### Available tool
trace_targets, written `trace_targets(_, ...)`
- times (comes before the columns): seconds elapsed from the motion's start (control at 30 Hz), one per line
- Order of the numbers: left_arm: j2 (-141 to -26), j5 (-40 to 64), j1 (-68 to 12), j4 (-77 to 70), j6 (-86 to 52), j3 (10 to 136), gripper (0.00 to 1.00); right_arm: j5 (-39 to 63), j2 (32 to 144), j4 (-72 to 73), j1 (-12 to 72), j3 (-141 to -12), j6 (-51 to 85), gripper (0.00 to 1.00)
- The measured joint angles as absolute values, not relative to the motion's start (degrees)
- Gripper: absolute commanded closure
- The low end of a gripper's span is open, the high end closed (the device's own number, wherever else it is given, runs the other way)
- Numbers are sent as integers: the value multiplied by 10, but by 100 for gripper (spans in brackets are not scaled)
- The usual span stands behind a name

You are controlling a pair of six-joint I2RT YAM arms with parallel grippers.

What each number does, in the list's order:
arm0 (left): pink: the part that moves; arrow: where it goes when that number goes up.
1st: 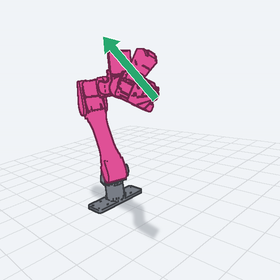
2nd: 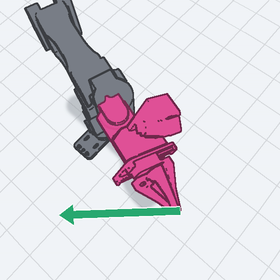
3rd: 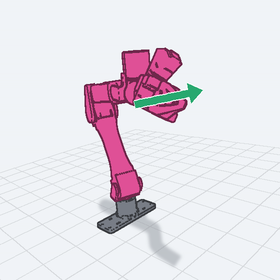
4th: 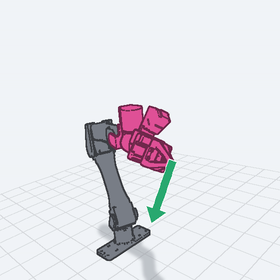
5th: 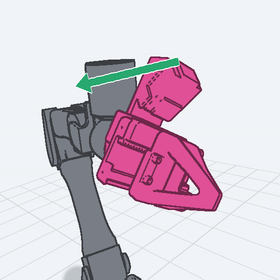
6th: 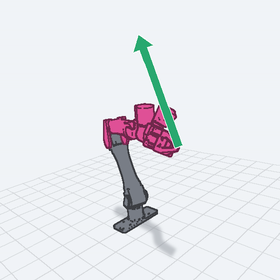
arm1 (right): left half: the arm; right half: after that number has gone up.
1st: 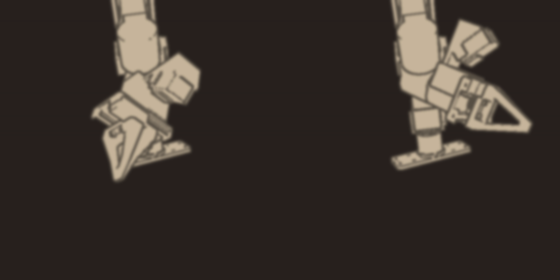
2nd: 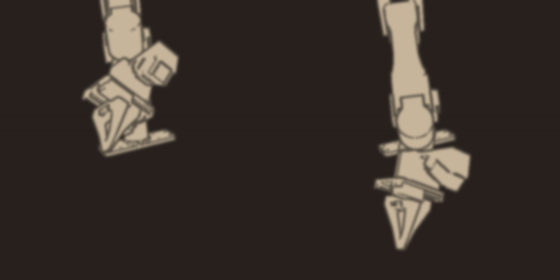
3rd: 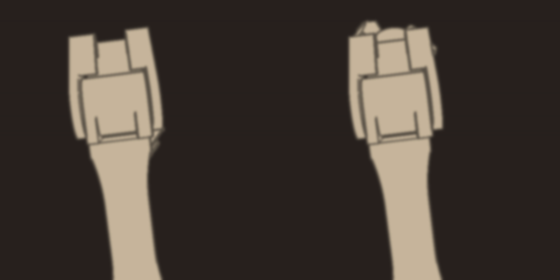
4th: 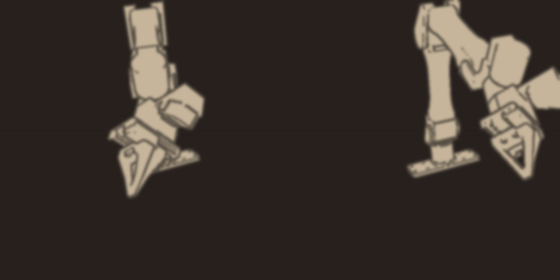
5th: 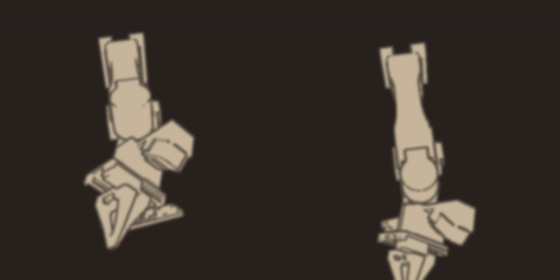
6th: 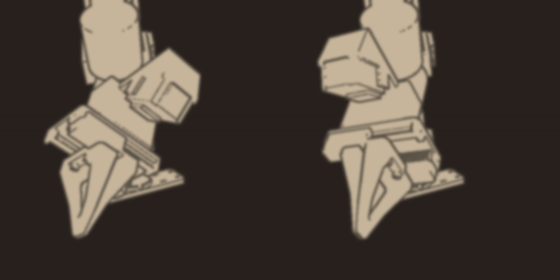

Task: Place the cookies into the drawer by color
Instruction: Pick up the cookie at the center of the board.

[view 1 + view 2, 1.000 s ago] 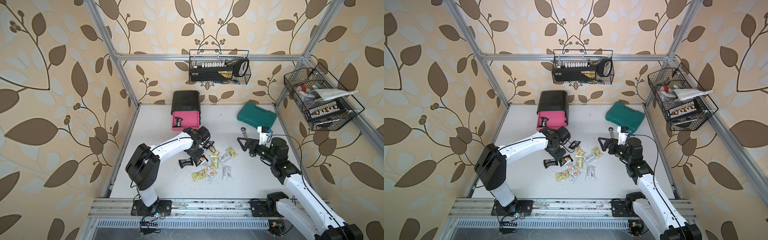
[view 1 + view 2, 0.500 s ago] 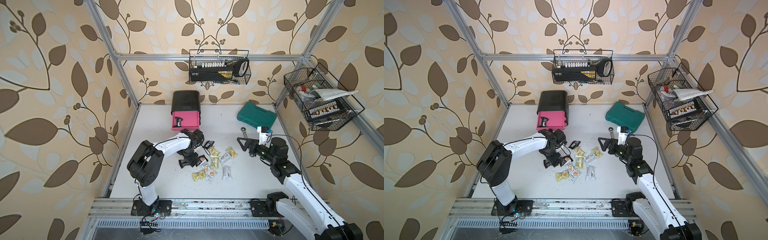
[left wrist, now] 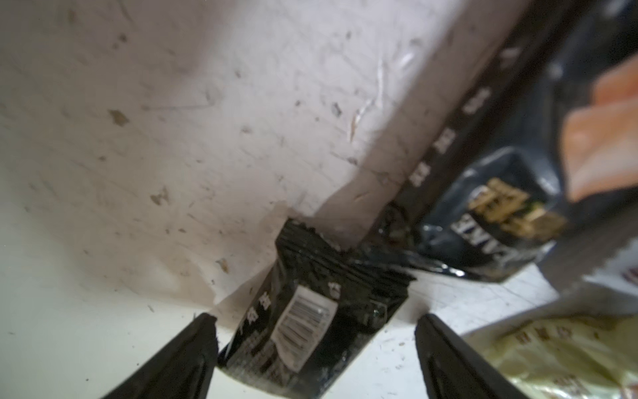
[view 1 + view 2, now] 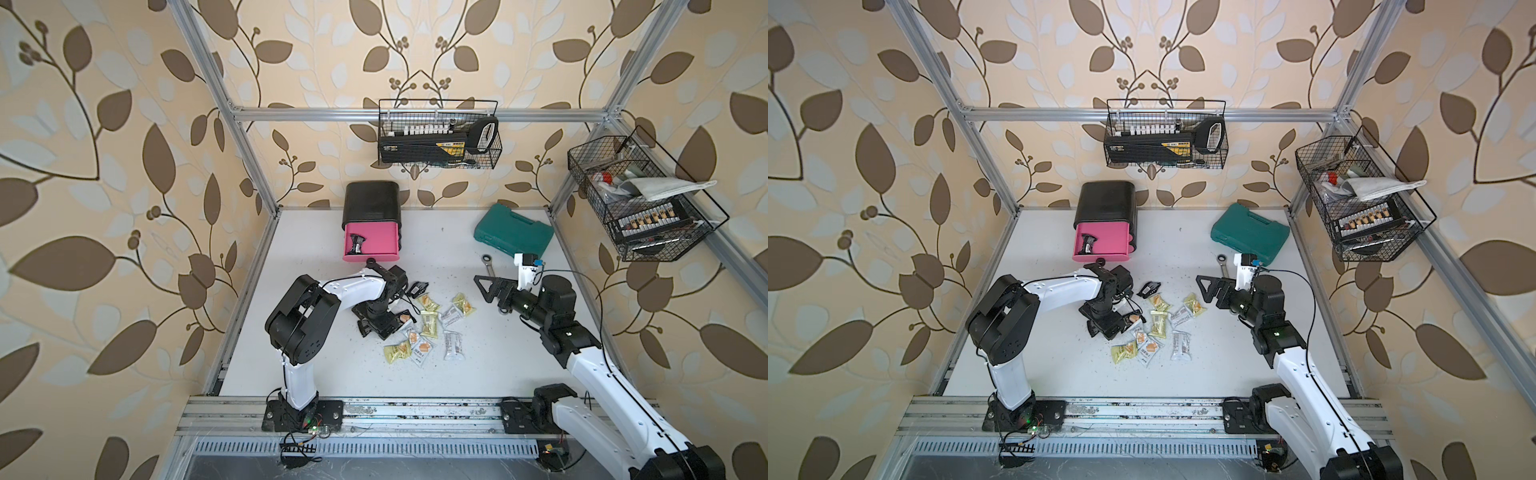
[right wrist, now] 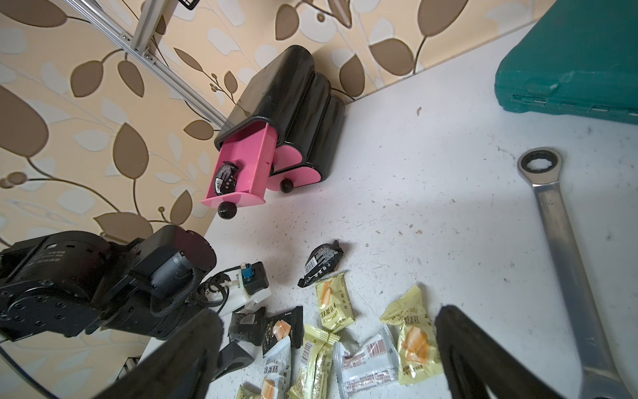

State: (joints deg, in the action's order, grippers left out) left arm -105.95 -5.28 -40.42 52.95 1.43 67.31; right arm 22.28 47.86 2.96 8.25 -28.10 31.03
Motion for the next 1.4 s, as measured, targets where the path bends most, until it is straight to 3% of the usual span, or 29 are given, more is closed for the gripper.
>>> trace_targets(0.1,-1063,-45,-404,535,2,674,25,223,479,30,83,-280,310,1)
trace_targets(0.2,-1065,-39,-404,540,-11,675,48,223,479,30,83,-277,310,1)
trace_targets(0.5,-1067,-44,-404,541,-35,679,72,223,479,30,83,-277,310,2)
trace_targets(0.97,-1022,-45,-404,529,-61,701,76,223,479,30,83,-277,310,1)
trace_targets(1.4,-977,-105,-397,559,-94,895,76,227,479,33,83,-277,310,1)
